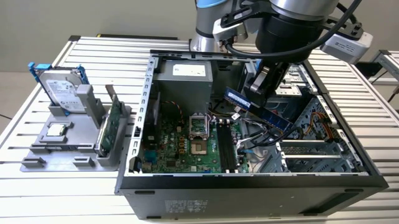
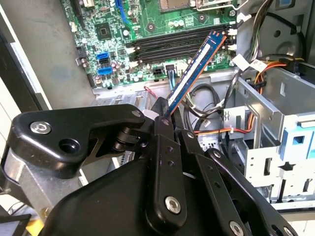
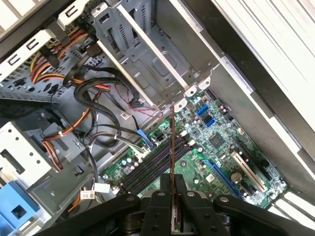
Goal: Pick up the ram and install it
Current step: 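Insert the ram into the slot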
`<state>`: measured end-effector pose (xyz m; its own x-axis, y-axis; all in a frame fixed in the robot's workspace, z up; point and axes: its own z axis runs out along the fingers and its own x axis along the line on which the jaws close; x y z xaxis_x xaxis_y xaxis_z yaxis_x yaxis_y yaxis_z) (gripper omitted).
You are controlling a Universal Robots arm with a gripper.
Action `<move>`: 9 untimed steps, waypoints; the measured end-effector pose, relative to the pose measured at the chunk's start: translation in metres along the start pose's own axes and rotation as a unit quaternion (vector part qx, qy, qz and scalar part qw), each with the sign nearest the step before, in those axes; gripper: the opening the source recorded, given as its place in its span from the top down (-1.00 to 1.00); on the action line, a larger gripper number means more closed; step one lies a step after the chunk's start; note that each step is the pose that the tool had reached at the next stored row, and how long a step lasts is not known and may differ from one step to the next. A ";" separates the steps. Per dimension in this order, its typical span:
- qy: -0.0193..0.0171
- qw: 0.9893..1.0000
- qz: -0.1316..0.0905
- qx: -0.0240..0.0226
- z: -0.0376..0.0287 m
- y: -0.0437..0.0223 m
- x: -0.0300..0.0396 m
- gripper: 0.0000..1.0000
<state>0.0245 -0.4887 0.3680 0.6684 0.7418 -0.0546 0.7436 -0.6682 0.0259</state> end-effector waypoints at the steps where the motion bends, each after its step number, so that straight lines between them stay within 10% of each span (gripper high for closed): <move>1: 0.000 1.000 0.000 0.000 0.0000 0.0000 0.0000 1.00; 9: 0.000 1.000 0.001 0.000 0.0000 0.0000 0.0000 1.00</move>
<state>0.0245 -0.4887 0.3680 0.6702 0.7401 -0.0546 0.7419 -0.6700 0.0259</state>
